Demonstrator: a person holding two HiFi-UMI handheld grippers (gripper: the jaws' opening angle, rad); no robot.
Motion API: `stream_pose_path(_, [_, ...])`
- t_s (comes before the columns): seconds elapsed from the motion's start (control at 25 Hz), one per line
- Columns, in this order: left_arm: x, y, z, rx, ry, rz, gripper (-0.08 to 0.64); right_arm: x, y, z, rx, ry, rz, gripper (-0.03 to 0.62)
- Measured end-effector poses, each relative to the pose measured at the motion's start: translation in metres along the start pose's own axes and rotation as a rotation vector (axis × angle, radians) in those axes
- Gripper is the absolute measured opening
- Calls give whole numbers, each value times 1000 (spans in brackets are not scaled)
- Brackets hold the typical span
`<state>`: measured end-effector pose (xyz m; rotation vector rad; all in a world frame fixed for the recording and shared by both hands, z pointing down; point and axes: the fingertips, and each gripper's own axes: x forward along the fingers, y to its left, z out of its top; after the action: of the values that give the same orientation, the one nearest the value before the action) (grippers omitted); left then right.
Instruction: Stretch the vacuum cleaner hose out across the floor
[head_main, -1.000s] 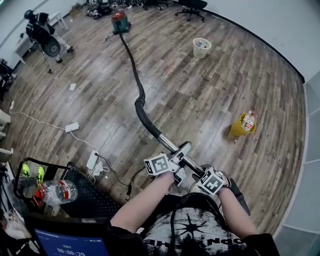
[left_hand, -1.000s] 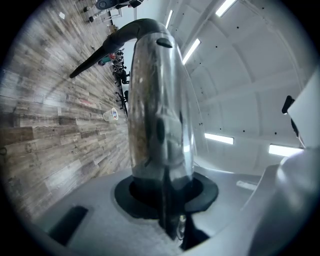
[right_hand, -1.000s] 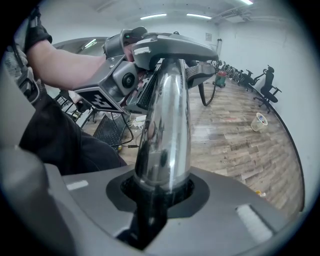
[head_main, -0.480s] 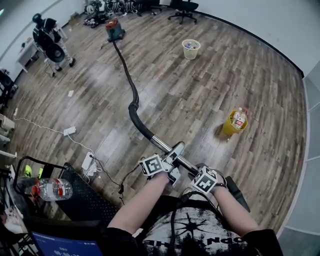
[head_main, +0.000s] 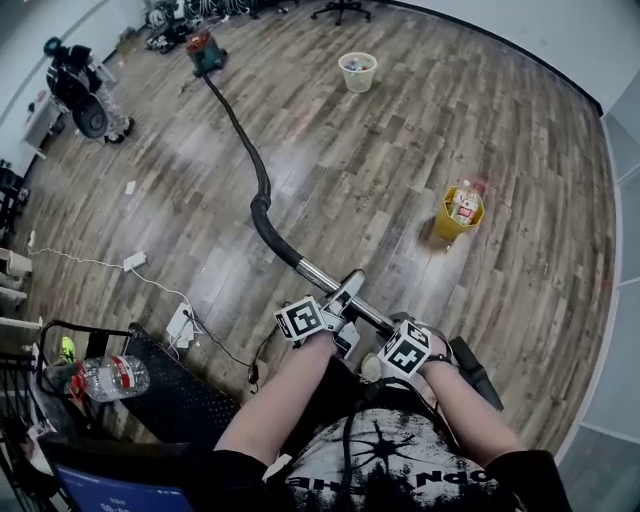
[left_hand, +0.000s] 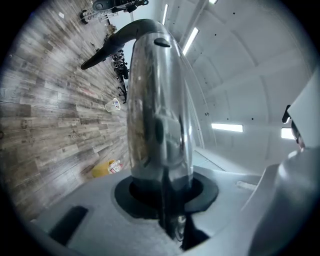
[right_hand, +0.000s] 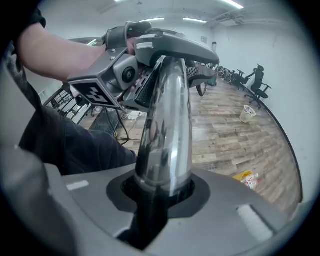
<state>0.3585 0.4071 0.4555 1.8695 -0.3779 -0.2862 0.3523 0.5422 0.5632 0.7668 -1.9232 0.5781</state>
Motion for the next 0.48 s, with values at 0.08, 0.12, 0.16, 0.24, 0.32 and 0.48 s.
stream_pose_path(0.08, [9,9,-7,-9,23,12,84,6,-5,-9,21,9,-19,86])
stream_pose_path(0.12, [13,14,-9,-17,34,20,84,9,-8,-13,30,17,-33,86])
stream_pose_path(0.16, [17,21,-11,-27,44,29,83,12,-12,-16,37,28,-48,86])
stream_pose_path(0.24, [25,35,-12,-55,59,45,81,19,-22,-21,49,58,-76,86])
stream_pose_path(0.32, [30,50,-13,-91,74,58,80,26,-28,-25,61,94,-96,86])
stream_pose_path(0.48, [34,73,-21,-153,122,60,78,39,-29,-34,102,157,-119,86])
